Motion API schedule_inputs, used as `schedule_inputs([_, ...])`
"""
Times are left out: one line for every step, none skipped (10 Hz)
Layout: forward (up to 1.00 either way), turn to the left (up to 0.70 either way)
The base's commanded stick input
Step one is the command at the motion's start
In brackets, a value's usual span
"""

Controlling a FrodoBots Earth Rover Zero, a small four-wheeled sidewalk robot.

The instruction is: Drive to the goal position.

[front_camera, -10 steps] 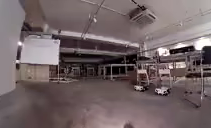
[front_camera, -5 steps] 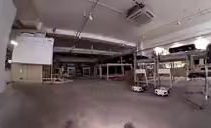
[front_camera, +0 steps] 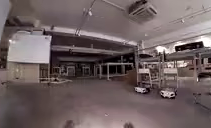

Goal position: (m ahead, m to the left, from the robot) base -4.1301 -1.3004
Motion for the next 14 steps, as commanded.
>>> schedule_inputs([0.45, 0.0])
schedule_inputs([0.45, 0.0])
schedule_inputs([0.45, 0.03])
schedule_inputs([0.45, 0.16])
schedule_inputs([0.45, 0.26])
schedule_inputs([0.45, 0.21])
schedule_inputs([0.45, 0.0])
schedule_inputs([0.45, 0.0])
schedule_inputs([0.45, 0.0])
schedule_inputs([0.45, 0.0])
schedule_inputs([0.45, 0.0])
schedule_inputs([0.45, 0.0])
schedule_inputs([0.45, 0.0])
schedule_inputs([0.45, 0.0])
